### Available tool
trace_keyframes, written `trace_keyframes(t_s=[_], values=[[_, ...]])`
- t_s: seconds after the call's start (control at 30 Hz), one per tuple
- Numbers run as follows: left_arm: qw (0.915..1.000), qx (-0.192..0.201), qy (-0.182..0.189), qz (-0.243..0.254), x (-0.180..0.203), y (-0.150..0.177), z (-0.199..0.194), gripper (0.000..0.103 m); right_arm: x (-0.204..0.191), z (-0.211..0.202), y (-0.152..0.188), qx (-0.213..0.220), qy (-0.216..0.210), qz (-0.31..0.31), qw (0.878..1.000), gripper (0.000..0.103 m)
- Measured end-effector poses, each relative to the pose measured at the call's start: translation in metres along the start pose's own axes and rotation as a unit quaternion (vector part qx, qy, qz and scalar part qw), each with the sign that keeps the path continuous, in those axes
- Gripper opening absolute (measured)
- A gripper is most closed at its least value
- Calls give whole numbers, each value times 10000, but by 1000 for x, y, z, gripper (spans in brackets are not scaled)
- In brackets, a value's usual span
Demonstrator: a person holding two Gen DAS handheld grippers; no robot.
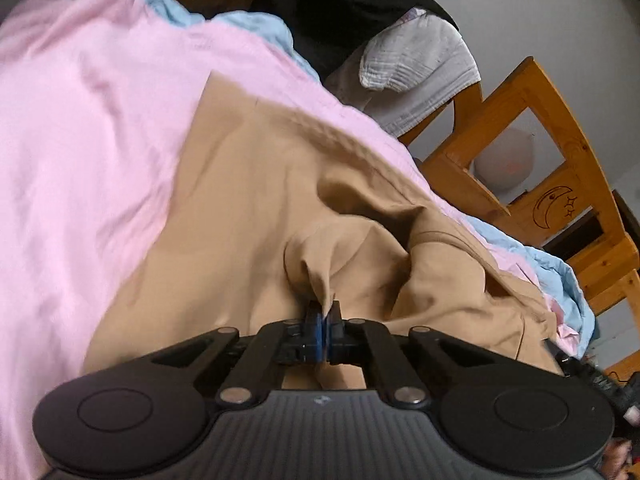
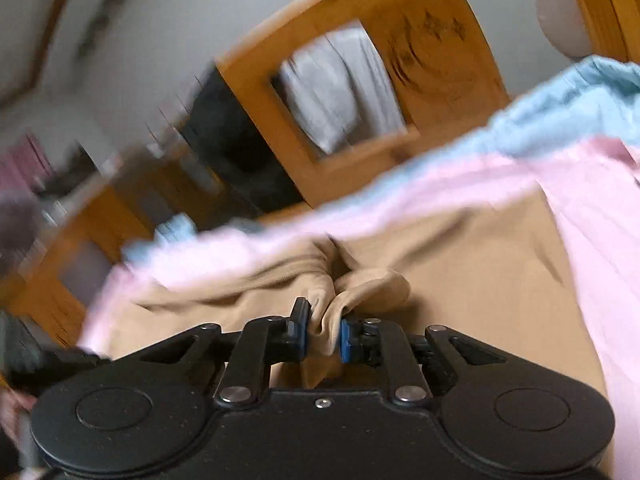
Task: Fold large clothes
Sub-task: 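Open both tools and release the jacket onto the bed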
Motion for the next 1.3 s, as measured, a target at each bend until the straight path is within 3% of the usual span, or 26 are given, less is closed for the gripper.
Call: trace_keyframes(t_s=[0.17,0.23,0.3,0.4,0.47,0.57,0.7,0.77,0.83,0.93,1.0,1.07,1.17,1.23,1.3], values=[[9979,34,-78,643,12,7,-28,12,-6,-13,6,120,236,-541,9982,23],[9963,196,-118,833,18,7,-45,23,-5,-20,-2,203,257,-667,9972,24],[9940,410,-148,1000,26,9,-59,43,-6,-23,-8,184,232,-737,9968,24],[9894,560,28,1338,49,9,-66,44,-12,-25,-19,183,441,-817,9955,37],[9843,587,157,1654,68,9,-62,47,-9,-31,-24,316,547,-702,9955,37],[9782,624,346,1950,97,9,-49,47,-6,-27,-26,47,651,-444,9969,37],[9707,588,545,2266,124,15,-33,47,0,-32,-19,5,614,-38,9981,54],[9660,502,294,2518,130,21,-20,47,10,-28,-14,-93,265,656,9974,52],[9661,377,23,2555,127,24,-4,47,23,-16,-8,-259,143,1398,9897,42],[9711,127,-271,2369,116,22,11,32,38,-8,-3,-128,-208,2325,9723,15],[9723,-4,-357,2309,107,23,16,22,29,-17,-9,217,3,1926,9810,7],[9716,-65,-438,2322,101,25,23,17,7,-20,-13,271,465,871,9947,5],[9695,-66,-497,2400,95,27,29,12,-7,-12,-3,40,1038,-206,9944,5],[9690,-68,-488,2423,96,26,28,12,-6,-10,5,-68,1128,-342,9930,6],[9688,-80,-455,2437,98,26,18,16,-9,-16,7,-38,1215,-432,9916,20]])
Point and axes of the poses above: each gripper's, at about its wrist camera, not at the fingertips, and z roughly the way its jaws point, x to its right, y to its underside, the point moved 2 cm from there along z, roughly the way its jaws point, and after that the axes turned 5 degrees about -z, right-handed, at the moved point
